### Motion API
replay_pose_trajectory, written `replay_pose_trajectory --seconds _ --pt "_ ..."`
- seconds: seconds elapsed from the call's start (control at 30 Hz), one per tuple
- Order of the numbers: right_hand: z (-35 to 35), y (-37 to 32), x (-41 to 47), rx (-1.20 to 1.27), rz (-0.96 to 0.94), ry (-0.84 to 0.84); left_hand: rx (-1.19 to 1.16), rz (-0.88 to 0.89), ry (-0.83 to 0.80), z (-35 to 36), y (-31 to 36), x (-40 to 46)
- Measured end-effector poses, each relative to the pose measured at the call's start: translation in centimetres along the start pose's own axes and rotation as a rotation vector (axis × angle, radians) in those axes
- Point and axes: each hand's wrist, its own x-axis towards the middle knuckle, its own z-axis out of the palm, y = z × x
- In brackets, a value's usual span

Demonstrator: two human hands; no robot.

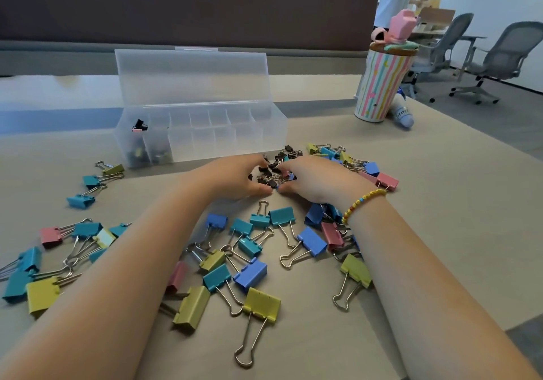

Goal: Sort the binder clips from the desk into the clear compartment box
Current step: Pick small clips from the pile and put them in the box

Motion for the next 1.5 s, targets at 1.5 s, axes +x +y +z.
replay_pose_trajectory --seconds 1.5 --pt "-0.1 2.1 0.9 1.553 0.081 0.024 0.111 -0.133 0.045 0.7 2.1 1.8"
